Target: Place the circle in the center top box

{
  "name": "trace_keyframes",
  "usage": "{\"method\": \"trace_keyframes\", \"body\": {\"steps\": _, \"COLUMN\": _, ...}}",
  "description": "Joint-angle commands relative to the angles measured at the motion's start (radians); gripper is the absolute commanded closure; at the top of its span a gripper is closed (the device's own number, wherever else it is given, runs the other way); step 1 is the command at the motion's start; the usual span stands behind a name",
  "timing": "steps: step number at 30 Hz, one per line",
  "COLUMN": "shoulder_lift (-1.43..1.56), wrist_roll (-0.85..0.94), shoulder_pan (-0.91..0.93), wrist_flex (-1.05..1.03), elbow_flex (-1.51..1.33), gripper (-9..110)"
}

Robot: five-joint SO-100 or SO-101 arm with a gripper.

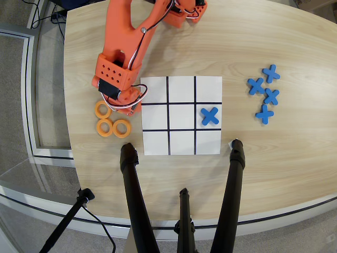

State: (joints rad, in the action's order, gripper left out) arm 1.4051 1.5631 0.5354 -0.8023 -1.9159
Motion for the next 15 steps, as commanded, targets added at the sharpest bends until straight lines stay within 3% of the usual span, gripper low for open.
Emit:
{"method": "trace_keyframes", "body": {"steps": 1, "shoulder_lift": 0.035, "wrist_roll": 0.012, "shoulder_pan": 0.009, "wrist_flex": -0.078, "elbow_flex": -0.009, "gripper": 86}}
{"method": "trace_keyframes", "body": {"steps": 7, "shoulder_lift": 0.063, "wrist_roll": 0.021, "shoulder_pan": 0.009, "wrist_flex": -0.120, "elbow_flex": -0.023, "gripper": 87}}
{"method": "trace_keyframes", "body": {"steps": 15, "shoulder_lift": 0.081, "wrist_roll": 0.043, "shoulder_pan": 0.029, "wrist_flex": -0.114, "elbow_flex": -0.069, "gripper": 102}}
